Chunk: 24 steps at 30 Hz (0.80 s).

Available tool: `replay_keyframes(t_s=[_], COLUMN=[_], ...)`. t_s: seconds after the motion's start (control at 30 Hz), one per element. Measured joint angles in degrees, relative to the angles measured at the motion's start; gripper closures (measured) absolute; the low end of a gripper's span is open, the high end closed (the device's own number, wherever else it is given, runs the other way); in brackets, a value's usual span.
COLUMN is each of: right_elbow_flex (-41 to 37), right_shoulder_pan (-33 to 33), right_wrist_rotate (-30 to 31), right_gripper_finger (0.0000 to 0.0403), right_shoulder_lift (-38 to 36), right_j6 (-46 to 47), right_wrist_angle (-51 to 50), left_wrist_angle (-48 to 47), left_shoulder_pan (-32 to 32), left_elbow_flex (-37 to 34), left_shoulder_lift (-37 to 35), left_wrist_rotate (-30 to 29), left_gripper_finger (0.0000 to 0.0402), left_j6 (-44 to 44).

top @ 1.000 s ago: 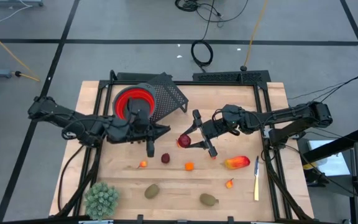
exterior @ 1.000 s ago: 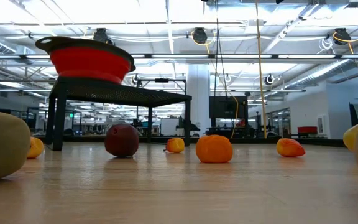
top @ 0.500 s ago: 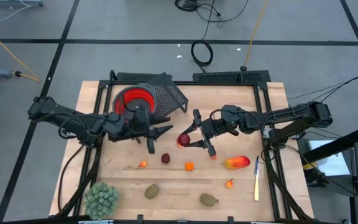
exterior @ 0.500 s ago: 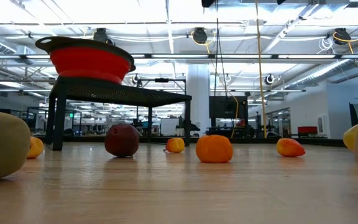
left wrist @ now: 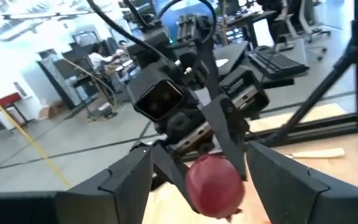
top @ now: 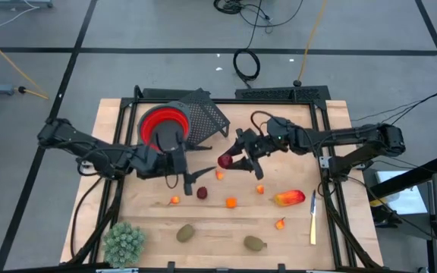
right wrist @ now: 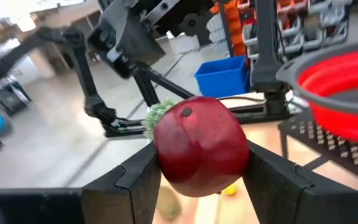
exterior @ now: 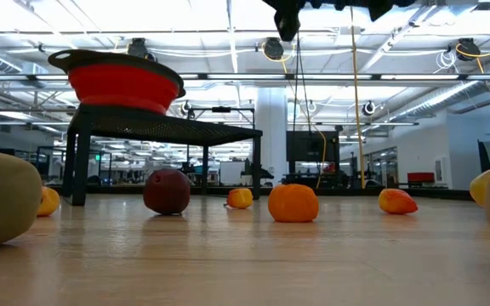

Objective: Pick & Place Fruit
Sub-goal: Put the pomegranate into the red strainer bowl on the shelf

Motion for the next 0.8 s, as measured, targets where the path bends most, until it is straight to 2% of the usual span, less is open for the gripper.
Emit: replay_keyframes(t_s=[0.23, 0.6, 0.8], right_elbow_flex=[0.0, 0.0, 0.0], right_shoulder_pan=[-2.0, -1.9, -1.9], right_wrist_rotate=[-4.5, -4.0, -1.3], right_gripper_finger=[0.0207, 0.0206, 0.0206], right_shoulder_lift=[0.4, 0.4, 0.4], right_j6=[7.4, 10.9, 10.6], right_wrist_angle=[-0.2, 0.0, 0.0], left_wrist_angle=[1.4, 2.3, 2.2], left_shoulder_pan=[0.6, 2.3, 3.3], left_elbow_flex=[0.0, 0.0, 0.0], left_shoulder_lift=[3.2, 6.3, 6.3], left_wrist_rotate=[1.1, 1.0, 1.1], left_gripper_finger=[0.0123, 0.0091, 0.0080], left_j6=[1.1, -0.2, -4.2])
